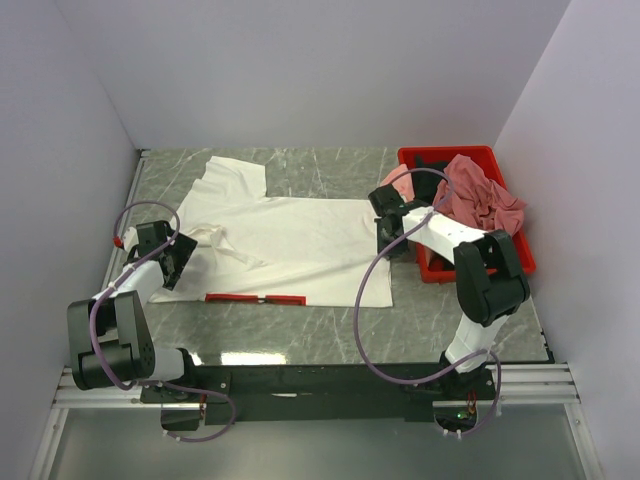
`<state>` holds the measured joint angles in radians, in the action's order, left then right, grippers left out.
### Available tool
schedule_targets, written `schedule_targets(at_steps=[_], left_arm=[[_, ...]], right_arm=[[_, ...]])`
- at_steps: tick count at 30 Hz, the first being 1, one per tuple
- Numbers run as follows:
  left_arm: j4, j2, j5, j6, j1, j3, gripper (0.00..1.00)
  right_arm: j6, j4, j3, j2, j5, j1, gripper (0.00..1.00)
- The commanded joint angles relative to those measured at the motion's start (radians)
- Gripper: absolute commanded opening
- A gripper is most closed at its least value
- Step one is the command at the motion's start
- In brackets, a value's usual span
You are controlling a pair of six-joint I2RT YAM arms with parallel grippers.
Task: Fold and stack the t-shirts
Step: Fold the tshirt
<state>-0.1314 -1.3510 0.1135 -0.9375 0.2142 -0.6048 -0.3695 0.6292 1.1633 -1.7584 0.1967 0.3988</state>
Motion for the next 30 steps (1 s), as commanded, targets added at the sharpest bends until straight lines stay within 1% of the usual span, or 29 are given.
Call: schedule_targets(at_steps=[1, 3, 4, 5, 8, 10, 12, 13, 15, 17, 20, 22, 23, 26, 30], left_arm=[[-0.048, -0.016, 0.058, 0.017, 0.002, 0.016, 1.0], [-0.05, -0.013, 0.061, 0.016, 0.002, 0.019, 1.0], [-0.05, -0.01, 0.06, 0.016, 0.004, 0.019, 0.99], [-0.048, -0.01, 0.058, 0.017, 0.004, 0.02, 0.99], [-0.04, 0.003, 0.043, 0.014, 0.002, 0.017, 0.99], [-0.03, 0.015, 0.028, 0.016, 0.002, 0.013, 1.0], [-0.025, 0.036, 0.005, 0.016, 0.002, 0.004, 0.99], [-0.027, 0.047, -0.001, 0.014, 0.002, 0.0, 1.0], [-0.034, 0.081, -0.02, 0.016, 0.002, -0.012, 0.99], [-0.048, 0.116, -0.029, 0.014, 0.002, -0.021, 0.99], [-0.072, 0.147, -0.031, 0.011, -0.009, -0.035, 0.99], [-0.077, 0.162, -0.028, 0.006, -0.036, -0.05, 0.99], [-0.077, 0.162, -0.023, 0.006, -0.062, -0.058, 1.0], [-0.08, 0.138, -0.002, 0.003, -0.104, -0.101, 0.99], [-0.088, 0.046, 0.032, 0.0, -0.168, -0.165, 0.99]], right_arm=[[-0.011, 0.035, 0.048, -0.001, 0.056, -0.011, 0.0], [-0.017, 0.044, 0.059, -0.019, 0.064, -0.009, 0.02], [-0.02, 0.049, 0.067, -0.032, 0.066, -0.009, 0.09], [-0.02, 0.05, 0.068, -0.035, 0.064, -0.009, 0.27], [-0.016, 0.049, 0.068, -0.015, 0.046, -0.008, 0.5], [-0.006, 0.052, 0.068, 0.022, 0.041, 0.0, 0.54], [0.003, 0.046, 0.067, 0.059, 0.018, 0.006, 0.62], [0.013, 0.043, 0.067, 0.094, 0.007, 0.021, 0.69], [0.027, 0.026, 0.053, 0.134, -0.031, 0.034, 0.78], [0.041, 0.001, 0.036, 0.19, -0.075, 0.06, 0.82], [0.041, -0.064, -0.028, 0.253, -0.133, 0.096, 0.85], [0.046, -0.111, -0.095, 0.284, -0.25, 0.115, 0.86], [0.043, -0.152, -0.117, 0.289, -0.275, 0.133, 0.86], [0.021, -0.206, -0.186, 0.292, -0.309, 0.146, 0.87], [0.009, -0.232, -0.258, 0.283, -0.309, 0.149, 0.87]])
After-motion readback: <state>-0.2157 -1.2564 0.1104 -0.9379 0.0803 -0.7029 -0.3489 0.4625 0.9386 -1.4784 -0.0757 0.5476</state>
